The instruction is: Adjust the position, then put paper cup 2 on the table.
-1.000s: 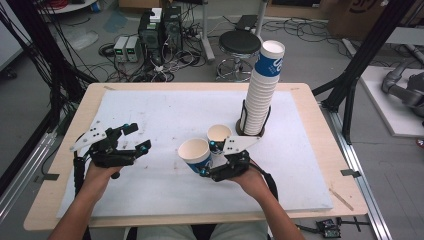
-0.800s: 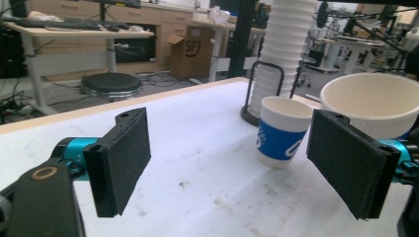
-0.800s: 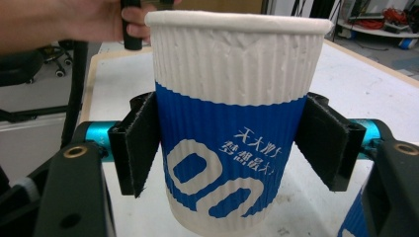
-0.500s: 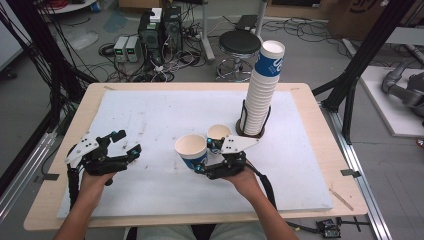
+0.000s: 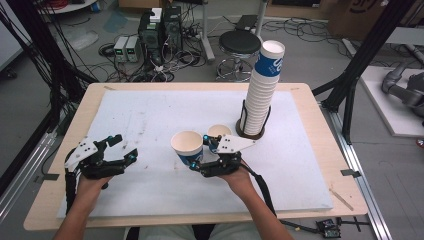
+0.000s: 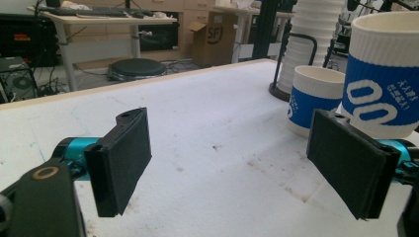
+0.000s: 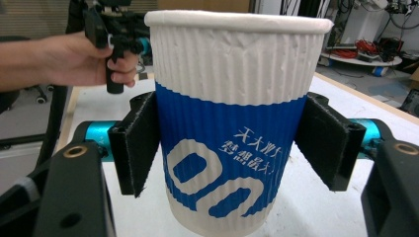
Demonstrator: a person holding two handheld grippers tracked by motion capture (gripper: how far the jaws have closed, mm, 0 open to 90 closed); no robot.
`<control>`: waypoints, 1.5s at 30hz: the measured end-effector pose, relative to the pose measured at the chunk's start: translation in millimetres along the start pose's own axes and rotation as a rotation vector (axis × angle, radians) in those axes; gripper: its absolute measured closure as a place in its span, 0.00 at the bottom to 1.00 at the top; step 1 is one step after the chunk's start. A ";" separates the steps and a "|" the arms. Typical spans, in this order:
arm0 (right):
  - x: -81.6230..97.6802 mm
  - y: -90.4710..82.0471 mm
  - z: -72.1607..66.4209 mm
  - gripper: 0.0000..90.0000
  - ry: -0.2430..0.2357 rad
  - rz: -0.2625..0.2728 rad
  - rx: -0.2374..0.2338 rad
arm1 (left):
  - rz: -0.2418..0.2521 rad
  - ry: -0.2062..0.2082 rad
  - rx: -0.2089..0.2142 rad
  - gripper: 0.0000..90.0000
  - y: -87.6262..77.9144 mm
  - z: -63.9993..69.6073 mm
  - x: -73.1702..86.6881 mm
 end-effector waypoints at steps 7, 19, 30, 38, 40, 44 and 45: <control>0.2 2.5 1.0 0.32 -0.004 -0.002 -0.002 | 0.003 -0.014 0.008 0.19 0.8 0.7 0.8; -2.7 6.2 1.5 0.32 0.018 0.016 -0.011 | 0.011 -0.030 -0.002 0.19 -1.4 -4.7 0.4; -7.0 33.6 3.7 0.32 0.036 0.028 0.002 | 0.011 -0.026 -0.023 0.19 -8.4 -12.1 0.5; 0.3 54.2 15.1 0.32 0.085 0.017 0.048 | 0.006 -0.028 -0.027 0.19 -8.0 -12.9 1.2; 3.6 58.4 17.5 0.32 0.097 0.014 0.062 | -0.003 -0.020 -0.019 0.19 -6.1 -11.1 2.4; 8.7 65.9 20.8 0.32 0.106 0.006 0.085 | -0.004 -0.022 -0.013 0.19 -4.6 -9.2 2.5; 9.7 68.2 21.3 0.32 0.112 0.006 0.086 | -0.004 -0.022 -0.012 0.19 -4.7 -9.2 2.5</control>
Point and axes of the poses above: each handheld gripper's, and its own axes: y roughly forward along the jaws, x roughly out of its underside, z roughly to its right, the point moved 9 cm from there along y, roughly forward along the jaws, and after that the axes turned 4 degrees about y, right-handed, at the moved point
